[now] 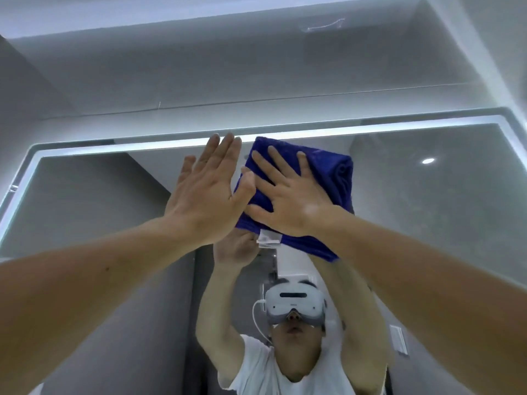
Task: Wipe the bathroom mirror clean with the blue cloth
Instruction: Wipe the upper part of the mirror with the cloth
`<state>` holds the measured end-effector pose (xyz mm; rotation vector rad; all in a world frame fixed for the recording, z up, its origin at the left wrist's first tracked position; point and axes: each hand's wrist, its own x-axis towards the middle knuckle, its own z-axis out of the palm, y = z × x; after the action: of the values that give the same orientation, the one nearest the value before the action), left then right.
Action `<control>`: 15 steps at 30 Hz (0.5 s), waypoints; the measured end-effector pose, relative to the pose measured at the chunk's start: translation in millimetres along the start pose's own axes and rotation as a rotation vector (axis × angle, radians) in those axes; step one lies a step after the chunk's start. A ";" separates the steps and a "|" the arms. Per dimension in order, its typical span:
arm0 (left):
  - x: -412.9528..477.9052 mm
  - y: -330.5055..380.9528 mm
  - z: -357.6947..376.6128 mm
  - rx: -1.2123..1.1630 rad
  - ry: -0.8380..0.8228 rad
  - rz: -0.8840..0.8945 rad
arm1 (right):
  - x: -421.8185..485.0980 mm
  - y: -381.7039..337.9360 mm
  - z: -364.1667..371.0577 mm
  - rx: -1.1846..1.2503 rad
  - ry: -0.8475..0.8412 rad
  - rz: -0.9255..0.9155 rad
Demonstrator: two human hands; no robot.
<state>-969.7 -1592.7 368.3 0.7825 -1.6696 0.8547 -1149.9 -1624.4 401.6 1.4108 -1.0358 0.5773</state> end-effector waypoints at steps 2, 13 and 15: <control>0.2 10.2 -0.7 -0.014 -0.016 0.020 | -40.5 0.0 2.6 -0.002 -0.034 -0.147; 11.3 31.5 -1.4 -0.003 -0.039 0.074 | -16.6 119.3 -18.3 0.068 -0.086 0.318; 11.5 27.9 0.7 0.019 -0.052 0.068 | 10.2 121.8 -24.7 0.112 -0.124 0.436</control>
<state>-995.9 -1579.5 375.0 0.7697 -1.7446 0.9055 -1242.5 -1587.1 476.4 1.3347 -1.4450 0.8836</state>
